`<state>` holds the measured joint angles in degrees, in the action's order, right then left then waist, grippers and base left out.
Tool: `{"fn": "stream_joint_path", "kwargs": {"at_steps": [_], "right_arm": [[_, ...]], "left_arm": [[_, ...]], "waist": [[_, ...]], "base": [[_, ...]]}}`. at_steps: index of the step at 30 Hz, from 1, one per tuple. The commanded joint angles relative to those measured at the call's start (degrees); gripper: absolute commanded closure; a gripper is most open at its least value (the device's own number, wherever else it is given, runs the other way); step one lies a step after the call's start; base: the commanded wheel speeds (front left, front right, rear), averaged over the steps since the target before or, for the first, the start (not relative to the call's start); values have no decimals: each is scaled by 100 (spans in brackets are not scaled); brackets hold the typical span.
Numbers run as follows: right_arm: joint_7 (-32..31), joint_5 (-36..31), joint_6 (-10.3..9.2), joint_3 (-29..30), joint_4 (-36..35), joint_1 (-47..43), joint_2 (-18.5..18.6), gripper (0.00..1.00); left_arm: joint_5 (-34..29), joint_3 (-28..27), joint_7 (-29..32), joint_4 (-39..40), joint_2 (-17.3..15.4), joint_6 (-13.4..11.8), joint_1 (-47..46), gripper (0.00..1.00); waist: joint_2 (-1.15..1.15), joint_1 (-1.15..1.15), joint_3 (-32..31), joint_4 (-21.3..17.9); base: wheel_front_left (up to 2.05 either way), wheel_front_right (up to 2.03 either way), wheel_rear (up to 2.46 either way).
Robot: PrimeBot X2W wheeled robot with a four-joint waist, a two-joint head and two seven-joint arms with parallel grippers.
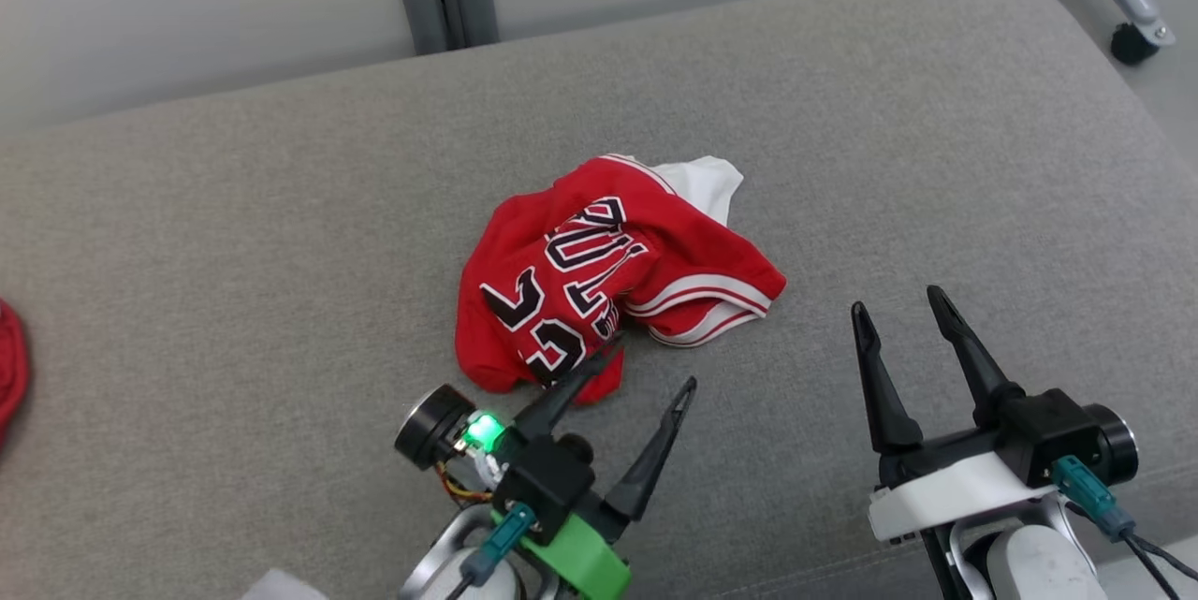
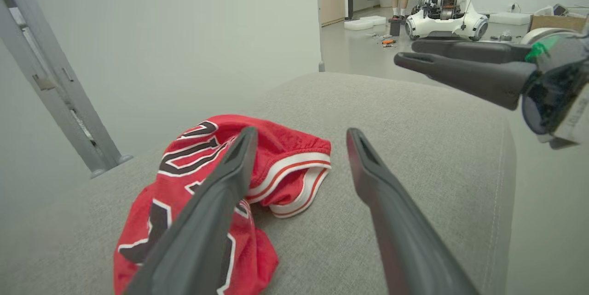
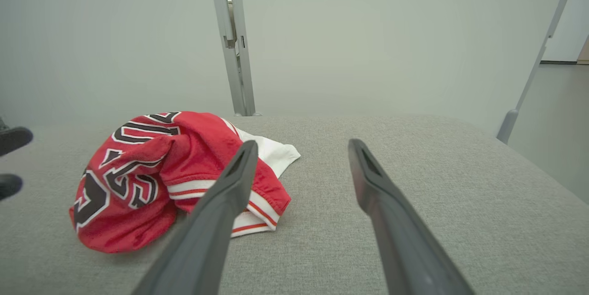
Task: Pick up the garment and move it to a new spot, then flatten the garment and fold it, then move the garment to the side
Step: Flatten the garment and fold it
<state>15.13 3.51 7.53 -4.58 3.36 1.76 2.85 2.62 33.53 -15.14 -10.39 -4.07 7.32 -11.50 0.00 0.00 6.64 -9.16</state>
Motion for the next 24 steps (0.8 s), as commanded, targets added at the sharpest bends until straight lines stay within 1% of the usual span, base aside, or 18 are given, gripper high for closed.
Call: {"fn": "stream_joint_path", "kwargs": {"at_steps": [1,7,11,13,15,16,20,23,24], "right_arm": [[3,41,-8,0,-39,122,6,0],[3,129,-8,9,-118,387,4,0],[3,212,-8,21,-155,516,3,0],[3,244,-8,11,-167,573,3,0],[3,281,-8,-9,-183,619,3,0],[3,301,-8,-23,-190,631,3,0],[3,362,-8,-42,-200,687,3,0],[3,395,-8,-54,-193,694,4,0],[3,399,-8,-62,-190,696,4,0]], "left_arm": [[75,199,0,-157,-100,17,-326,0],[402,1056,-2,-926,-307,20,-1283,0],[546,1450,-1,-1508,-375,20,-1794,0],[517,1619,-1,-1859,-405,21,-2032,0],[460,1554,-2,-2048,-369,6,-2251,0],[415,1504,-2,-2143,-361,-47,-2300,0],[246,1323,1,-2503,-360,-402,-2463,0],[214,1287,6,-2831,-348,-446,-2511,1],[216,1265,10,-2956,-356,-468,-2527,51]], "waist": [[0,0,617,-424],[0,0,1174,-742],[0,0,1487,-921],[0,0,1620,-991],[0,0,1742,-1051],[0,0,1800,-1081],[0,0,1929,-1153],[0,0,1969,-1179],[0,0,1980,-1187]], "base": [[0,0,0],[0,0,0],[0,0,0],[0,0,0],[0,0,0],[0,0,0],[0,0,0],[0,0,0],[0,0,0]]}}
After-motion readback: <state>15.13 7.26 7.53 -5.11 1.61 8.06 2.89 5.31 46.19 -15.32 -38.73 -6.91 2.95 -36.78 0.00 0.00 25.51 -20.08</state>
